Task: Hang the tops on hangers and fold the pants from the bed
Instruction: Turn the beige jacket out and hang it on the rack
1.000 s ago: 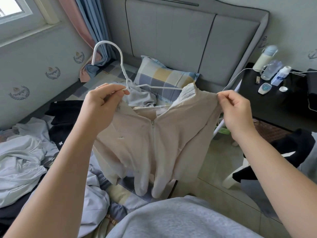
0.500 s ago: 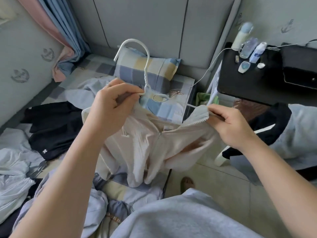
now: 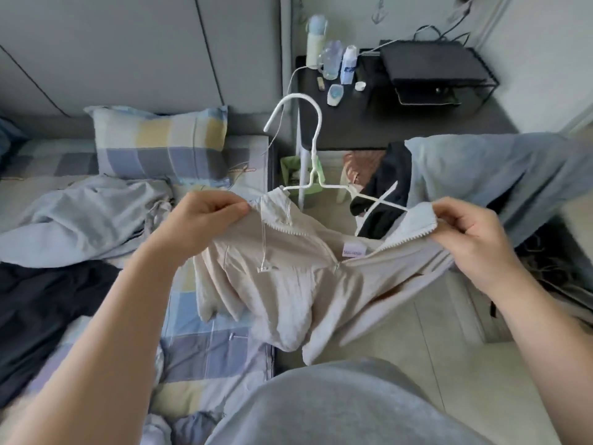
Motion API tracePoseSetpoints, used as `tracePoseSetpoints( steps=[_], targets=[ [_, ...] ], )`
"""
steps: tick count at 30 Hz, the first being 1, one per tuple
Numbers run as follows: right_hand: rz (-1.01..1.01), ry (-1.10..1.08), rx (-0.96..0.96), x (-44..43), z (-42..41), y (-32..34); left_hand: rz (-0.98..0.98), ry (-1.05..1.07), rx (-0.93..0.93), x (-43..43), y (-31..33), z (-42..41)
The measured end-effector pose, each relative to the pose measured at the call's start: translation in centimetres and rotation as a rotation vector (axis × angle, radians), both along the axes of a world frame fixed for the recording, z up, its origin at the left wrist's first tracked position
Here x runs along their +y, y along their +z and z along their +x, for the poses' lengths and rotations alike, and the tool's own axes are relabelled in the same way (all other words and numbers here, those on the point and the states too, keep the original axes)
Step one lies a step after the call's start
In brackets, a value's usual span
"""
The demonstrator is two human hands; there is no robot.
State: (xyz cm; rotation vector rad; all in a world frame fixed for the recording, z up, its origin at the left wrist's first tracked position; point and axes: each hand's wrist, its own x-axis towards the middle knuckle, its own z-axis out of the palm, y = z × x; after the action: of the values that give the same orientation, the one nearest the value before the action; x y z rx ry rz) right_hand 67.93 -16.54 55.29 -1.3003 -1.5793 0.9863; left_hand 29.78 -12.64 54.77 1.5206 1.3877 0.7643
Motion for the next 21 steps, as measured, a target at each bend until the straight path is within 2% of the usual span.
tracePoseSetpoints(
  steps=[3, 5, 9, 14, 18, 21],
  targets=[
    [0.012, -0.114, 0.071, -1.4, 4.1, 0.5, -0.005, -0.028, -0.132, 1.1, 0.3, 4.6],
    [0.002, -0.192, 0.096, -2.6, 7.2, 0.9, 0.038, -0.067, -0.143, 1.7, 0.5, 8.2],
    [0.003, -0.294, 0.066, -5.7, 13.9, 1.0, 0.120, -0.099, -0.209, 2.2, 1.1, 16.0],
    [-0.045, -0.324, -0.090, -9.2, 20.7, 0.8, 0.326, 0.023, -0.275, 2.4, 2.0, 24.1],
    [0.002, -0.438, -0.073, -11.1, 24.5, 1.1, 0.411, -0.057, -0.206, 3.0, 2.4, 28.8],
    [0.027, -0.541, 0.102, -12.6, 26.3, 1.6, 0.431, -0.190, -0.044, 3.4, 1.8, 32.2]
  ],
)
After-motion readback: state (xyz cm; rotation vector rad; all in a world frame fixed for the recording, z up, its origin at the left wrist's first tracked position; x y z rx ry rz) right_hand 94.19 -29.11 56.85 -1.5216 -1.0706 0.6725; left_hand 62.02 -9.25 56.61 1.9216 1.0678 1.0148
